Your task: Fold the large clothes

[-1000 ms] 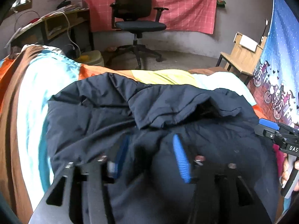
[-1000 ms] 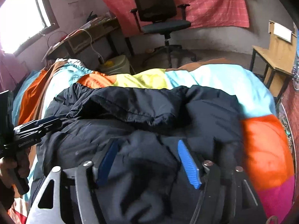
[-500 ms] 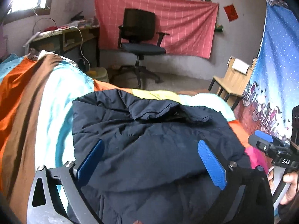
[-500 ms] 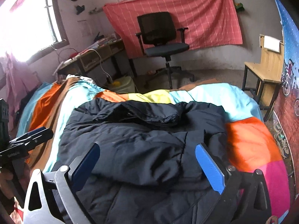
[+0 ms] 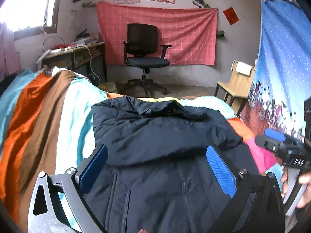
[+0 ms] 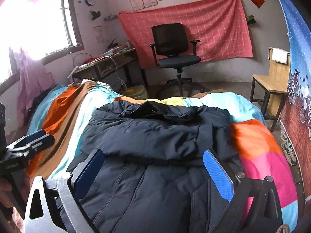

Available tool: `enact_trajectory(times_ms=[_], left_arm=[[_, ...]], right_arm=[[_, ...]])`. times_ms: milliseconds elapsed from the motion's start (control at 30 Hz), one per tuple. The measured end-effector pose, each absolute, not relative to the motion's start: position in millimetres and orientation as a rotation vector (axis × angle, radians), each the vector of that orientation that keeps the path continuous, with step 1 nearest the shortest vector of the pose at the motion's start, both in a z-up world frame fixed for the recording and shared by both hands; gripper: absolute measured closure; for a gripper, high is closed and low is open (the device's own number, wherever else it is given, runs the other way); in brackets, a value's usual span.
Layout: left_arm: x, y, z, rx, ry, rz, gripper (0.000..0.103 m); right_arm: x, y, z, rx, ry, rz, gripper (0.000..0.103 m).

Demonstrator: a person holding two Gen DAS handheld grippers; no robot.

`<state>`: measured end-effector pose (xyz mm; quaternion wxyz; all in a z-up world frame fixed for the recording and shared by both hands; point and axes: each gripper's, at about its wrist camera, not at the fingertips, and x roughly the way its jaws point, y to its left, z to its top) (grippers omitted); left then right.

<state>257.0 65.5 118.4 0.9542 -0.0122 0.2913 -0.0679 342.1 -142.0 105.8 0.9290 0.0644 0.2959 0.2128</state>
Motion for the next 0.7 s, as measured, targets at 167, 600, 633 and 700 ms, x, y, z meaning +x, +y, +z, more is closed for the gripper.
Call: enact_trajectory(times_ms=[167, 600, 633, 700], left_arm=[[229, 61, 117, -0.011, 0.592, -0.142, 0.003], [167, 49, 101, 0.082, 0.614, -0.154, 0.003], [163, 49, 99, 0.086, 0.613, -0.152, 0.003], [156, 51, 94, 0.089, 0.616, -0.149, 0.003]], right_arm=[[316, -141, 105, 0.138, 0.606, 0.45, 0.0], [244, -142, 88, 0.103, 0.617, 0.477, 0.0], [239, -143, 86, 0.101, 0.619, 0.477, 0.0], [230, -144, 81, 0.103, 0.627, 0.478, 0.0]])
